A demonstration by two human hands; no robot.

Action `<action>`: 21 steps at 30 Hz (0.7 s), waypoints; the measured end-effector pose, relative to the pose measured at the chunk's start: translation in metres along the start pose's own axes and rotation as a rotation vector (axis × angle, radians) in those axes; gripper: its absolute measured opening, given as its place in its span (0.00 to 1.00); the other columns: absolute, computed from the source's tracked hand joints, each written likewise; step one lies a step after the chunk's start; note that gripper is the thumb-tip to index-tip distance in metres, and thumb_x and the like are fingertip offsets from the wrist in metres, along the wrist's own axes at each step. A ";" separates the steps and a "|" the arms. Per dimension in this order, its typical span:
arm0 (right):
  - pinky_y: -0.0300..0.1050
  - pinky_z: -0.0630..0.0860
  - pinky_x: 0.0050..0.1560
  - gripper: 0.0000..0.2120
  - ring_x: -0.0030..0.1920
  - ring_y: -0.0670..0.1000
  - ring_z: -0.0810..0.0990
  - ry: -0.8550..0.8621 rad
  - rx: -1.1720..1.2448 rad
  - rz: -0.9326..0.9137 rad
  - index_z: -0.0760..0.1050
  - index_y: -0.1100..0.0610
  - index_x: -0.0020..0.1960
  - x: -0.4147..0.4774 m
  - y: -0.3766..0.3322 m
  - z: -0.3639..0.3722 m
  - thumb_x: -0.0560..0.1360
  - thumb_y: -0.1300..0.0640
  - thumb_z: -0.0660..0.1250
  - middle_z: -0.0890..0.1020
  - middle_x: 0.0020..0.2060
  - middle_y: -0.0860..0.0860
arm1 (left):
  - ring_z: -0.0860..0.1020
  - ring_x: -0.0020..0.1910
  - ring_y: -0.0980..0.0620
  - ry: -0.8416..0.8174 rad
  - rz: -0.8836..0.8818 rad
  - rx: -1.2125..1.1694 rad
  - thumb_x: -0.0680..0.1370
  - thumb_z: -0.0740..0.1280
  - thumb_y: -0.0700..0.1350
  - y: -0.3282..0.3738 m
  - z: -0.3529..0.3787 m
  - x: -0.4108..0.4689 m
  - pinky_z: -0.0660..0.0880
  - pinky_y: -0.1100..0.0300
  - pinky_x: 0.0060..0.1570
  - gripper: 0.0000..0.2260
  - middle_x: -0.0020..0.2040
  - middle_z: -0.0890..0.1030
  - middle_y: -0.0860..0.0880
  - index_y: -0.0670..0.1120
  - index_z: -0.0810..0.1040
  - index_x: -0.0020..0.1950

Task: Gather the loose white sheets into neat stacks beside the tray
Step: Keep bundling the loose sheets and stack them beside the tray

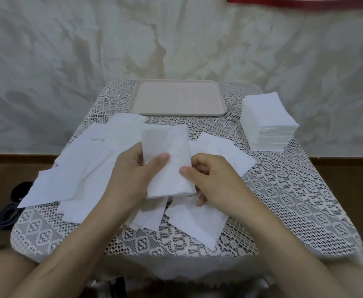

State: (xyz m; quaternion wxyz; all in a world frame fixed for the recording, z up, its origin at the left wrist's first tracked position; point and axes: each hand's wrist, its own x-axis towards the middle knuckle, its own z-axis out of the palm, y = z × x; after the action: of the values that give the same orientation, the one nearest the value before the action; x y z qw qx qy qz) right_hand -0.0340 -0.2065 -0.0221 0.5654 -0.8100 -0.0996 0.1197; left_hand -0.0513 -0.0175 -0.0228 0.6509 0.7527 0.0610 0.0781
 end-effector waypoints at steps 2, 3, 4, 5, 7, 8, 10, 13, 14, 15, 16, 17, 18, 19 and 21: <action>0.45 0.77 0.30 0.07 0.31 0.49 0.82 0.058 0.001 0.025 0.81 0.53 0.44 0.003 0.005 -0.009 0.81 0.56 0.68 0.84 0.34 0.50 | 0.85 0.41 0.56 0.005 -0.003 0.021 0.80 0.73 0.44 -0.002 -0.004 0.003 0.79 0.63 0.36 0.03 0.45 0.88 0.52 0.48 0.85 0.52; 0.45 0.77 0.31 0.08 0.31 0.48 0.81 0.112 -0.020 0.040 0.81 0.52 0.43 0.005 0.008 -0.015 0.80 0.57 0.68 0.83 0.33 0.49 | 0.85 0.41 0.57 -0.002 -0.009 0.033 0.80 0.73 0.45 -0.003 -0.006 0.004 0.79 0.64 0.37 0.03 0.45 0.88 0.53 0.48 0.85 0.53; 0.46 0.77 0.32 0.08 0.30 0.48 0.81 0.176 -0.080 0.052 0.81 0.51 0.42 0.007 0.010 -0.022 0.79 0.56 0.69 0.83 0.32 0.48 | 0.85 0.41 0.57 -0.016 -0.014 0.045 0.80 0.72 0.45 -0.004 -0.009 0.004 0.78 0.64 0.37 0.03 0.45 0.88 0.53 0.49 0.85 0.53; 0.46 0.77 0.35 0.07 0.30 0.48 0.81 0.238 -0.161 0.064 0.81 0.50 0.41 0.010 0.013 -0.030 0.78 0.54 0.70 0.82 0.32 0.46 | 0.85 0.41 0.57 -0.030 -0.019 0.048 0.81 0.72 0.45 -0.005 -0.011 0.005 0.78 0.63 0.38 0.03 0.45 0.88 0.54 0.49 0.85 0.53; 0.44 0.73 0.39 0.08 0.34 0.47 0.80 0.318 -0.322 0.104 0.80 0.49 0.42 0.011 0.015 -0.040 0.75 0.46 0.73 0.80 0.33 0.44 | 0.86 0.43 0.56 -0.046 -0.030 0.034 0.82 0.71 0.46 -0.004 -0.013 0.005 0.78 0.62 0.40 0.05 0.47 0.89 0.53 0.50 0.85 0.55; 0.44 0.70 0.39 0.11 0.37 0.46 0.79 0.329 -0.379 0.140 0.79 0.49 0.44 0.010 0.016 -0.043 0.74 0.42 0.74 0.80 0.35 0.44 | 0.86 0.45 0.55 -0.049 -0.036 0.021 0.82 0.70 0.47 -0.004 -0.013 0.005 0.78 0.60 0.41 0.05 0.48 0.89 0.53 0.50 0.85 0.56; 0.43 0.67 0.38 0.16 0.41 0.44 0.77 0.306 -0.444 0.192 0.77 0.48 0.47 0.008 0.016 -0.044 0.72 0.37 0.73 0.79 0.40 0.43 | 0.87 0.47 0.52 -0.058 -0.045 0.003 0.83 0.69 0.48 -0.003 -0.014 0.004 0.79 0.56 0.44 0.07 0.50 0.88 0.51 0.51 0.84 0.58; 0.43 0.66 0.38 0.16 0.42 0.44 0.76 0.278 -0.444 0.200 0.76 0.48 0.49 0.008 0.017 -0.044 0.72 0.38 0.74 0.78 0.41 0.42 | 0.87 0.48 0.49 -0.070 -0.055 -0.015 0.83 0.68 0.49 -0.001 -0.015 0.000 0.80 0.50 0.47 0.08 0.51 0.88 0.50 0.51 0.84 0.59; 0.43 0.66 0.39 0.15 0.41 0.44 0.76 0.280 -0.413 0.194 0.77 0.49 0.48 0.008 0.018 -0.044 0.72 0.40 0.74 0.78 0.40 0.42 | 0.87 0.47 0.49 -0.069 -0.053 -0.012 0.83 0.68 0.49 -0.001 -0.015 -0.001 0.80 0.50 0.46 0.08 0.51 0.88 0.50 0.51 0.84 0.59; 0.43 0.67 0.40 0.14 0.40 0.45 0.76 0.280 -0.378 0.185 0.77 0.49 0.47 0.009 0.019 -0.044 0.72 0.41 0.75 0.77 0.39 0.42 | 0.87 0.47 0.50 -0.069 -0.051 -0.005 0.83 0.68 0.49 -0.001 -0.016 -0.002 0.79 0.51 0.46 0.07 0.51 0.88 0.50 0.51 0.84 0.58; 0.43 0.68 0.41 0.13 0.40 0.46 0.76 0.279 -0.352 0.175 0.77 0.49 0.46 0.010 0.020 -0.045 0.72 0.42 0.76 0.77 0.38 0.43 | 0.87 0.46 0.50 -0.069 -0.052 0.002 0.83 0.68 0.49 0.000 -0.016 -0.003 0.79 0.51 0.46 0.07 0.50 0.88 0.50 0.51 0.84 0.58; 0.44 0.70 0.43 0.13 0.40 0.47 0.76 0.277 -0.338 0.169 0.77 0.50 0.46 0.011 0.021 -0.045 0.72 0.43 0.76 0.77 0.38 0.43 | 0.87 0.47 0.50 -0.064 -0.056 0.005 0.83 0.68 0.49 0.000 -0.016 -0.003 0.79 0.51 0.46 0.07 0.50 0.88 0.50 0.51 0.84 0.58; 0.45 0.71 0.45 0.13 0.42 0.47 0.77 0.278 -0.333 0.169 0.77 0.50 0.47 0.011 0.022 -0.046 0.72 0.43 0.76 0.77 0.39 0.43 | 0.87 0.47 0.49 -0.061 -0.058 0.006 0.83 0.68 0.49 0.000 -0.016 -0.004 0.79 0.50 0.46 0.07 0.51 0.88 0.50 0.51 0.84 0.58; 0.46 0.72 0.47 0.14 0.43 0.48 0.78 0.280 -0.336 0.175 0.77 0.50 0.49 0.011 0.023 -0.047 0.73 0.43 0.75 0.78 0.41 0.43 | 0.87 0.48 0.48 -0.056 -0.058 0.008 0.83 0.68 0.49 0.001 -0.017 -0.004 0.79 0.49 0.47 0.07 0.51 0.88 0.49 0.50 0.84 0.58; 0.47 0.73 0.47 0.14 0.44 0.49 0.79 0.286 -0.318 0.187 0.77 0.51 0.50 0.013 0.026 -0.050 0.73 0.42 0.75 0.78 0.41 0.44 | 0.86 0.51 0.44 -0.048 -0.059 0.010 0.83 0.68 0.48 0.001 -0.018 -0.004 0.79 0.47 0.49 0.07 0.52 0.88 0.49 0.50 0.84 0.58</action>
State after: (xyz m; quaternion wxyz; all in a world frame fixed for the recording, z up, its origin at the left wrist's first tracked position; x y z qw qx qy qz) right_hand -0.0057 -0.2563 -0.0304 0.4255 -0.9033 0.0394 0.0381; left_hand -0.0592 -0.0010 -0.0198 0.6505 0.7554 0.0681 0.0404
